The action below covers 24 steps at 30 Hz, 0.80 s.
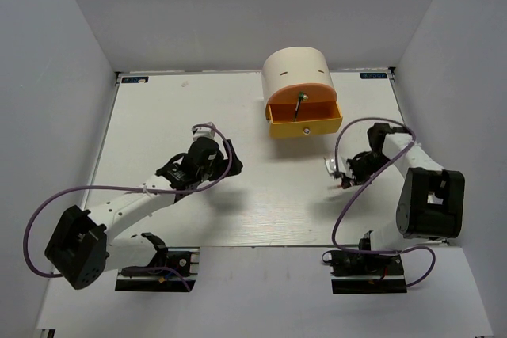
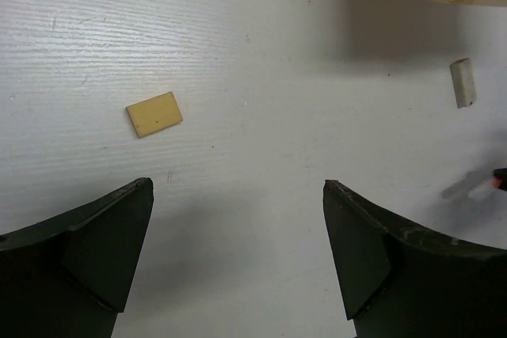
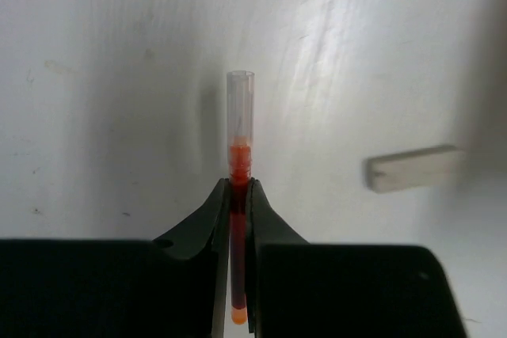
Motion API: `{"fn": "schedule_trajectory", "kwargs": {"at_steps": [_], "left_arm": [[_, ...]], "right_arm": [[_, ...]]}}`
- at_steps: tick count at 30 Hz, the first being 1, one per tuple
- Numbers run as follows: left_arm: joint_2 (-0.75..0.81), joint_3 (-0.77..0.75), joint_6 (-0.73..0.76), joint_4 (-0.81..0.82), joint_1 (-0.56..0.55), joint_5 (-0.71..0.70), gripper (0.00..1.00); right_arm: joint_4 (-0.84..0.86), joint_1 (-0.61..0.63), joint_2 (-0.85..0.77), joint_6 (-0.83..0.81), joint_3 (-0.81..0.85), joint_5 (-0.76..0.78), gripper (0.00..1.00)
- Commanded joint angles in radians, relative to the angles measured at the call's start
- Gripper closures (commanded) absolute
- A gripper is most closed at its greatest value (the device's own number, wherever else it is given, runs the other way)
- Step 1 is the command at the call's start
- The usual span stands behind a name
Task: Sort the stationery into containers
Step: Pick up the stationery from the center of the board, then place the stationery in the storage box.
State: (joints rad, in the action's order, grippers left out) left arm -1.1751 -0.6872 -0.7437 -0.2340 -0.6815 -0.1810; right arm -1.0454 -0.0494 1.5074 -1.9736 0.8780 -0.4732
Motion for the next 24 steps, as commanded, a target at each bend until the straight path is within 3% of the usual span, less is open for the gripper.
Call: {"fn": "schedule_trajectory", "kwargs": {"at_steps": [1, 4, 9, 12, 13, 15, 24], "left_arm": [[-0.008, -0.046, -0.019, -0.034, 0.003, 0.008, 0.02], [-0.027, -0.055, -0.019, -0.034, 0.003, 0.008, 0.02], [-0.037, -0.055, -0.019, -0.034, 0.003, 0.008, 0.02], [-0.037, -0.055, -0.019, -0.044, 0.003, 0.008, 0.02], [-0.037, -0.055, -0.019, -0.044, 0.003, 0.008, 0.02], [-0.028, -0.055, -0.019, -0.044, 0.003, 0.008, 0.02], [-0.018, -0.044, -0.019, -0.063, 0.003, -0.003, 0.02]], "right_arm": [[-0.198, 0.013, -0.050, 0.013, 0.177, -0.248, 1.00], [-0.263, 0.032, -0.052, 0.147, 0.347, -0.484, 1.00], [-0.191, 0.048, -0.039, 0.379, 0.580, -0.657, 1.00], [0.009, 0.088, -0.082, 0.665, 0.610, -0.722, 1.00], [0.244, 0.094, -0.094, 0.811, 0.592, -0.722, 1.00], [0.496, 0.108, -0.125, 0.951, 0.552, -0.702, 1.00], [0.719, 0.186, -0.004, 0.980, 0.589, -0.570, 1.00]]}}
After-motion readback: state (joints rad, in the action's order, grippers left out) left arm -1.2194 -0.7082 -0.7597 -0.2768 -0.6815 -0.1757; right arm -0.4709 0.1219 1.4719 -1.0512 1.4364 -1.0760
